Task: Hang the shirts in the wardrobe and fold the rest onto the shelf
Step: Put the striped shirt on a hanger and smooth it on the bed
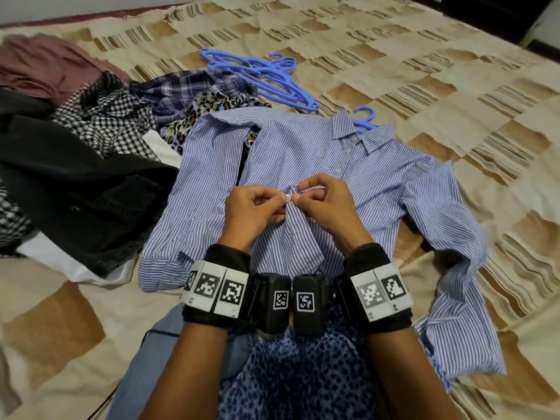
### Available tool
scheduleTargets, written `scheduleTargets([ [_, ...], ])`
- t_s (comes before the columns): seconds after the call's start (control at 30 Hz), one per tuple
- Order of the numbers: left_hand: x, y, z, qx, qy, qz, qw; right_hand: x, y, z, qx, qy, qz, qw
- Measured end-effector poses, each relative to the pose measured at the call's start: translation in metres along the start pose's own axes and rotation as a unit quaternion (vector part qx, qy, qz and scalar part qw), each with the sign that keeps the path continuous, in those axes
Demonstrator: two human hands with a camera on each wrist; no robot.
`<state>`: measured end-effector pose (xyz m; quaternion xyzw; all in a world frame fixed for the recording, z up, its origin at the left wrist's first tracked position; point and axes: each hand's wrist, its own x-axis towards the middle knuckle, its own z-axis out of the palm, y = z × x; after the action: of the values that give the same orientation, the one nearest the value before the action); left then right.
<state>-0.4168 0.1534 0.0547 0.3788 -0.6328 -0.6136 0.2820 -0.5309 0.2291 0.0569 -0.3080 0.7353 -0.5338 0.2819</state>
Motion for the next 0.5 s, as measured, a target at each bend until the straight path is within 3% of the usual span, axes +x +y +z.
scheduleTargets([
  [0.07, -0.001, 0.001, -0.001, 0.010, -0.007, -0.003, 1.000, 0.000, 0.001, 0.000, 0.012, -0.001, 0.004, 1.000],
  [0.17, -0.001, 0.005, -0.001, 0.048, -0.067, -0.044, 0.996, 0.000, 0.001, -0.003, 0.043, -0.016, 0.005, 0.999],
  [0.27, -0.003, 0.006, 0.005, 0.157, -0.136, -0.076, 0.975, 0.000, -0.002, -0.003, 0.033, -0.087, -0.011, 0.996],
  [0.33, -0.003, 0.002, 0.010, 0.259, -0.103, -0.048, 0.959, -0.001, -0.003, 0.000, 0.028, -0.140, -0.020, 0.990],
  [0.4, -0.001, -0.002, 0.008, 0.284, -0.043, -0.030, 0.958, 0.000, -0.002, 0.001, 0.019, -0.137, -0.021, 0.990],
  [0.5, 0.005, -0.003, -0.003, 0.133, -0.035, -0.070, 0.988, 0.004, 0.005, -0.004, -0.047, -0.071, -0.032, 0.996],
])
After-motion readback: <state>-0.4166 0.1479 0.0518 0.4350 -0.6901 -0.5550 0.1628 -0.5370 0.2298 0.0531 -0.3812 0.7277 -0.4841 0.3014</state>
